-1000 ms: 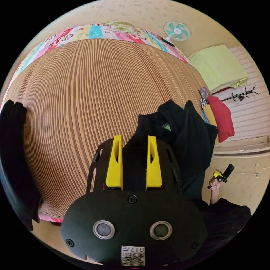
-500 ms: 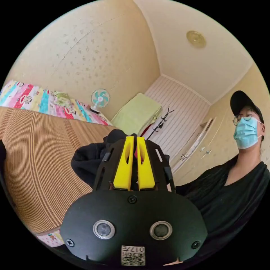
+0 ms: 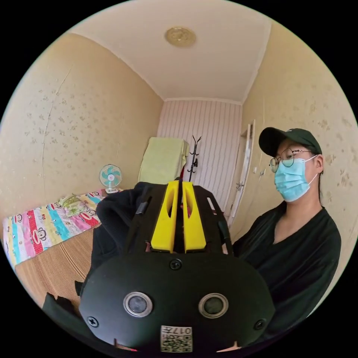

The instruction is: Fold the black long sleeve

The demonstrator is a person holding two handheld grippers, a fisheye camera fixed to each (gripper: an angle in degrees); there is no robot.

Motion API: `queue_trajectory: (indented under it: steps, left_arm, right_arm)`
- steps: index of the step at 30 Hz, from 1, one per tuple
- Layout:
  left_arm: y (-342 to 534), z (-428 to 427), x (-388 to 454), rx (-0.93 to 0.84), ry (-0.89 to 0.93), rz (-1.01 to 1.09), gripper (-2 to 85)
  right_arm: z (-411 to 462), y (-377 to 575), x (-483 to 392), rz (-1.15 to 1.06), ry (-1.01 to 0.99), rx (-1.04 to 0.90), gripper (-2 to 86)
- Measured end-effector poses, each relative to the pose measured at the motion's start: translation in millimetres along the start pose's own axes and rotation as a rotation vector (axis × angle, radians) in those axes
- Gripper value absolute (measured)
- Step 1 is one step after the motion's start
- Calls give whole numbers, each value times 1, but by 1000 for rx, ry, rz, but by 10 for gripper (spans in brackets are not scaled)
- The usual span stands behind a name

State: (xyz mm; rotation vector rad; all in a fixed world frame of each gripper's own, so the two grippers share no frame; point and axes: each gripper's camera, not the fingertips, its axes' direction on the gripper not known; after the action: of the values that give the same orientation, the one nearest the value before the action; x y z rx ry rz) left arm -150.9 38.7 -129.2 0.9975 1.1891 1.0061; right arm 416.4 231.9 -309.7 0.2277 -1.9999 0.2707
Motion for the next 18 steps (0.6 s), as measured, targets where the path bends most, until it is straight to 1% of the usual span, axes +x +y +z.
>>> queue_trajectory:
  steps: [2, 5, 7, 9, 12, 13, 14, 16, 17, 18]
  left_arm:
    - [0, -17, 16, 98, 148, 11, -1]
    - [6, -34, 8, 170, 266, -59, -2]
    - [9, -39, 9, 187, 287, -73, -4]
    - [11, -42, 16, 188, 273, -71, -4]
    - [14, -40, 26, 194, 320, -71, -3]
    - [15, -39, 27, 205, 350, -82, -3]
    - [16, -37, 28, 215, 377, -82, -3]
    - [15, -35, 29, 218, 396, -84, -3]
    - [14, -35, 31, 217, 401, -82, -2]
    - [14, -36, 32, 217, 403, -80, -2]
  right_arm:
    - [5, 2, -5, -19, -27, 6, 10]
    - [13, -3, -13, -59, -38, 10, 22]
    - [20, -9, -17, -75, -28, 6, 46]
    - [28, -21, -22, -71, -23, 16, 124]
    - [52, -31, -22, -78, -22, 13, 186]
    - [61, -31, -21, -76, -25, 5, 195]
    - [87, -31, -15, -63, -47, -37, 203]
    - [144, -29, -5, -2, -139, -191, 199]
    - [188, -25, -5, 21, -209, -333, 168]
    - [224, -20, -13, 1, -222, -456, 112]
